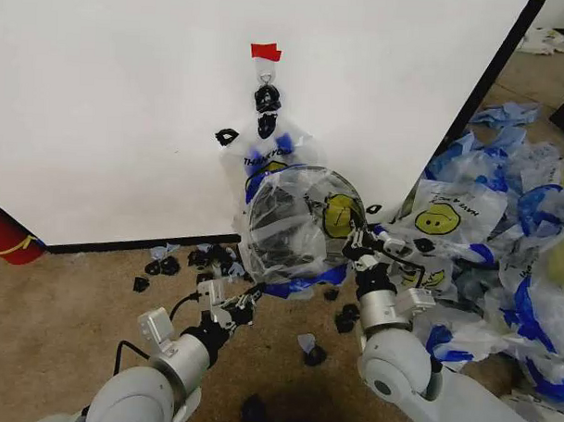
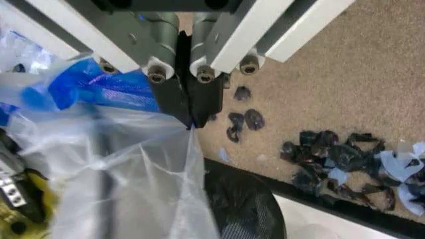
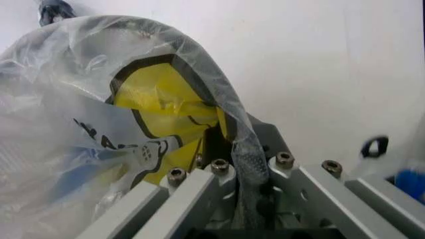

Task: Pick up the garbage bag from the wall and place it over the trash bin.

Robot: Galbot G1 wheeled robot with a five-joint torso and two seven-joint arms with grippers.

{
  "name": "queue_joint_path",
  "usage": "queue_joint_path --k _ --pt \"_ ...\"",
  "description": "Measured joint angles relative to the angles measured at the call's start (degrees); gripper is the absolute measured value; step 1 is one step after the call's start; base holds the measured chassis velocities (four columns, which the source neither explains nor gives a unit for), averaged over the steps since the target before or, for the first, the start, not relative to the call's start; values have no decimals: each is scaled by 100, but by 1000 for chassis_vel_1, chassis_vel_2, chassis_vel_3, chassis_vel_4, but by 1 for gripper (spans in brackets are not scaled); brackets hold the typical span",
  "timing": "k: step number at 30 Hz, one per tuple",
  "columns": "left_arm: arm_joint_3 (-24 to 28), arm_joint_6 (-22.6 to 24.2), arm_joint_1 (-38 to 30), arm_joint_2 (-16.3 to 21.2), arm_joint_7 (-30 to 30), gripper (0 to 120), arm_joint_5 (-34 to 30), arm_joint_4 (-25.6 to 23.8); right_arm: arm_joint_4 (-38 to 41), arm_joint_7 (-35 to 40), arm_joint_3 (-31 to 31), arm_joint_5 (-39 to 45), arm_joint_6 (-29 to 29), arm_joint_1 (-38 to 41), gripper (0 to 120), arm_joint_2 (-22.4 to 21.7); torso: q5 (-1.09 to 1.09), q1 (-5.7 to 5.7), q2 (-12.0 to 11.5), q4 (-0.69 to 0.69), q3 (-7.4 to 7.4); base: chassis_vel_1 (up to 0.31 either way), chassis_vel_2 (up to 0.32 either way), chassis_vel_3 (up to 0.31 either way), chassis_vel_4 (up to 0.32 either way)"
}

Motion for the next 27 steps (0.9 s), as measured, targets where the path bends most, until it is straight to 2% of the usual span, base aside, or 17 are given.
queue_joint_path --k 13,27 --pt "127 -103 333 -306 99 0 465 482 382 230 -32 429 -47 -329 0 130 1 0 0 0 0 0 0 0 0" --pt "207 -211 380 -545 182 0 737 1142 492 433 -381 497 -67 -607 0 198 0 0 0 1 1 0 0 0 0"
